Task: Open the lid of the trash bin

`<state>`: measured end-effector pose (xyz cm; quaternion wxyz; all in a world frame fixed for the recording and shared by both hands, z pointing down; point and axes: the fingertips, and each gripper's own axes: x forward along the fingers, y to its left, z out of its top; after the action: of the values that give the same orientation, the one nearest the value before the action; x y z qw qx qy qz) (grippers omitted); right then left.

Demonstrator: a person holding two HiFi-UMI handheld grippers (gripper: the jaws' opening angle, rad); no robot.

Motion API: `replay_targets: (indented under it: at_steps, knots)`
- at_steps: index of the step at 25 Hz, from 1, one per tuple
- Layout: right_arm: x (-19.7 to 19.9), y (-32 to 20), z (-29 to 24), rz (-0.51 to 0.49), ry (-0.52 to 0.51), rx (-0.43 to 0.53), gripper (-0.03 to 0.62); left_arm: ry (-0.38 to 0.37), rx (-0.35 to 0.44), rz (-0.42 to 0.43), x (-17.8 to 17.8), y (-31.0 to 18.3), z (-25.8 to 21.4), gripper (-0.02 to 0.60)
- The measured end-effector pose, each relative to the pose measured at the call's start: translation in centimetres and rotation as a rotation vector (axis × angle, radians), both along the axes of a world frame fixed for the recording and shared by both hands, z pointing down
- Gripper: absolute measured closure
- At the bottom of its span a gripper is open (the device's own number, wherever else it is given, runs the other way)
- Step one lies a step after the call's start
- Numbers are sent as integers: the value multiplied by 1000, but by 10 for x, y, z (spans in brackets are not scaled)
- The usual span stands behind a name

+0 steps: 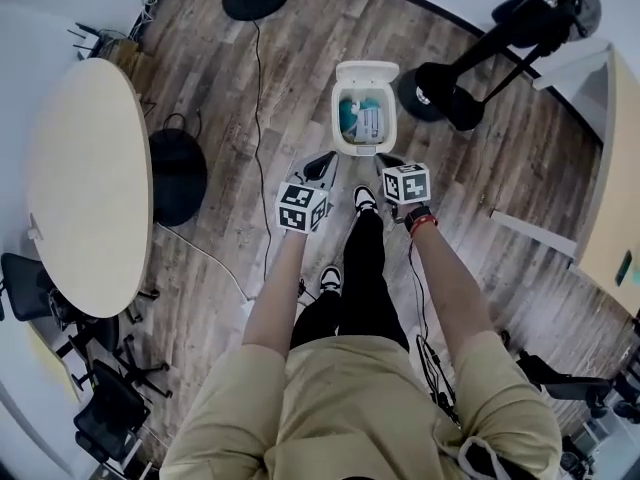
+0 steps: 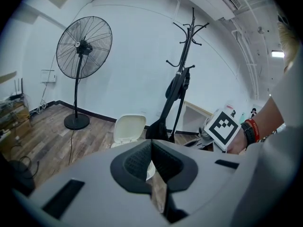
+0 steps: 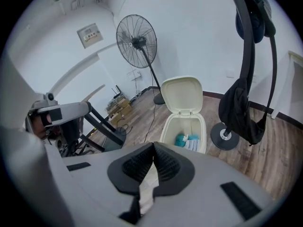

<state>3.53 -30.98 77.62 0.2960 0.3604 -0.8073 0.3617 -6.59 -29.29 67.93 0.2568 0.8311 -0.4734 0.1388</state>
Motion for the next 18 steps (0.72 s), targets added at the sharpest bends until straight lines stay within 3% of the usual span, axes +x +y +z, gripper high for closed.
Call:
replay_targets:
  at_steps: [11,18]
  knots:
    - [16,50,-82,13,13,46,579,-13,31,-19,-11,42,-87,558]
    - [24,77,-149,56,6,140,579,-22,57,-29,-23,75,-132,558]
